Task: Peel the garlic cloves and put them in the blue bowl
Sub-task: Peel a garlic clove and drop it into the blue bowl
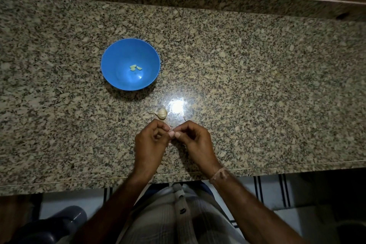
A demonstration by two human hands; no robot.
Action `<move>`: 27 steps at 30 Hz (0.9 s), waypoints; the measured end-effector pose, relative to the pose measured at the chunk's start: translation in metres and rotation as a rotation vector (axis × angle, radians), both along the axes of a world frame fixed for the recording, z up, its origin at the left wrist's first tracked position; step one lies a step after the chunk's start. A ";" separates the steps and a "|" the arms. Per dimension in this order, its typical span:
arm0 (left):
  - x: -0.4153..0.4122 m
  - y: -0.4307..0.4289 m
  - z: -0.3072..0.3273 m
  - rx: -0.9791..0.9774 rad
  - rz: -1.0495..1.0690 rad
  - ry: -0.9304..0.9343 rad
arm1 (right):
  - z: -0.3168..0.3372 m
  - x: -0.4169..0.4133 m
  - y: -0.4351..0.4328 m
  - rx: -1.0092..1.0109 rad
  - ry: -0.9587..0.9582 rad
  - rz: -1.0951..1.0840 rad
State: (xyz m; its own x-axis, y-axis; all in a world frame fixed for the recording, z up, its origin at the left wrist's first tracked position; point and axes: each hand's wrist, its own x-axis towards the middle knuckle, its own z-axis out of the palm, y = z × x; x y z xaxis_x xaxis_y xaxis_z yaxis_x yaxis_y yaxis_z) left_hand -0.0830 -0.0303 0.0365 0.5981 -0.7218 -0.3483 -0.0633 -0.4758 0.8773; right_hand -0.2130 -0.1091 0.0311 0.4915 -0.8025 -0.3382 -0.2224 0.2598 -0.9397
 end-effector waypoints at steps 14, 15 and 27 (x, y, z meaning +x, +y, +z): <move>0.004 0.008 -0.002 -0.032 -0.168 -0.389 | -0.002 0.002 -0.001 0.006 0.085 -0.073; 0.004 0.010 -0.002 -0.029 -0.168 -0.389 | -0.005 0.005 0.000 0.015 0.092 -0.061; 0.057 0.048 -0.038 0.095 0.001 -0.541 | -0.020 0.010 0.005 -0.295 0.263 0.021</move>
